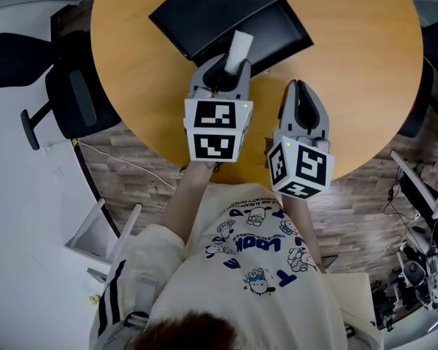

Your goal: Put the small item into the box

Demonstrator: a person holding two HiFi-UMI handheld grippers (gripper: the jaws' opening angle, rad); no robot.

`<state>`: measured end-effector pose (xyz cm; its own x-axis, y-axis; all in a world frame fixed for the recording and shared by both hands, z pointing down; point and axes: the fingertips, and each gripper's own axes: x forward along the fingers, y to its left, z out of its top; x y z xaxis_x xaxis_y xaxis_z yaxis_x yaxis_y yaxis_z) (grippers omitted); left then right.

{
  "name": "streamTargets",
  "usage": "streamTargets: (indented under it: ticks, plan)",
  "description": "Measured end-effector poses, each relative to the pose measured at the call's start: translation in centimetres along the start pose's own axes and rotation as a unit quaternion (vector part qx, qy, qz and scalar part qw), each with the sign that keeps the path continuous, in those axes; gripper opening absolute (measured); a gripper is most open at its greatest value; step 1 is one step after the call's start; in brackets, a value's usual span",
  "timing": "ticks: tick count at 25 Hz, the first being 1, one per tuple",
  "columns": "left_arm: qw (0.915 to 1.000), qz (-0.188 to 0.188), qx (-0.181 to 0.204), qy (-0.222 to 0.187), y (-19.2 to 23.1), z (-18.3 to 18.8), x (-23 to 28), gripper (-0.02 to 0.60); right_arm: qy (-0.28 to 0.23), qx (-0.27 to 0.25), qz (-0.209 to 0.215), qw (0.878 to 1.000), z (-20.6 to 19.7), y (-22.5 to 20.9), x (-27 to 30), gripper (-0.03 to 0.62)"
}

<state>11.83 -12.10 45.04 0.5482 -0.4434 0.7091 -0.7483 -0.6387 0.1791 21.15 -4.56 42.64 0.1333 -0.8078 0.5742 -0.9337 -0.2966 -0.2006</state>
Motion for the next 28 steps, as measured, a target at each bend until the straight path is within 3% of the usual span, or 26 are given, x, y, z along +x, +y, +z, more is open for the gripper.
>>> streamTargets:
  ticks: [15, 28]
  plan:
    - [0.9991, -0.004, 0.014, 0.040, -0.5, -0.9, 2.3, 0.140, 0.019, 0.018, -0.013, 1.000, -1.3, -1.3, 1.1, 0.046]
    - [0.9981, 0.025, 0.021, 0.052, -0.4, -1.2, 2.9, 0.149, 0.029, 0.025, -0.018, 0.999, -2.0, -1.7, 1.6, 0.046]
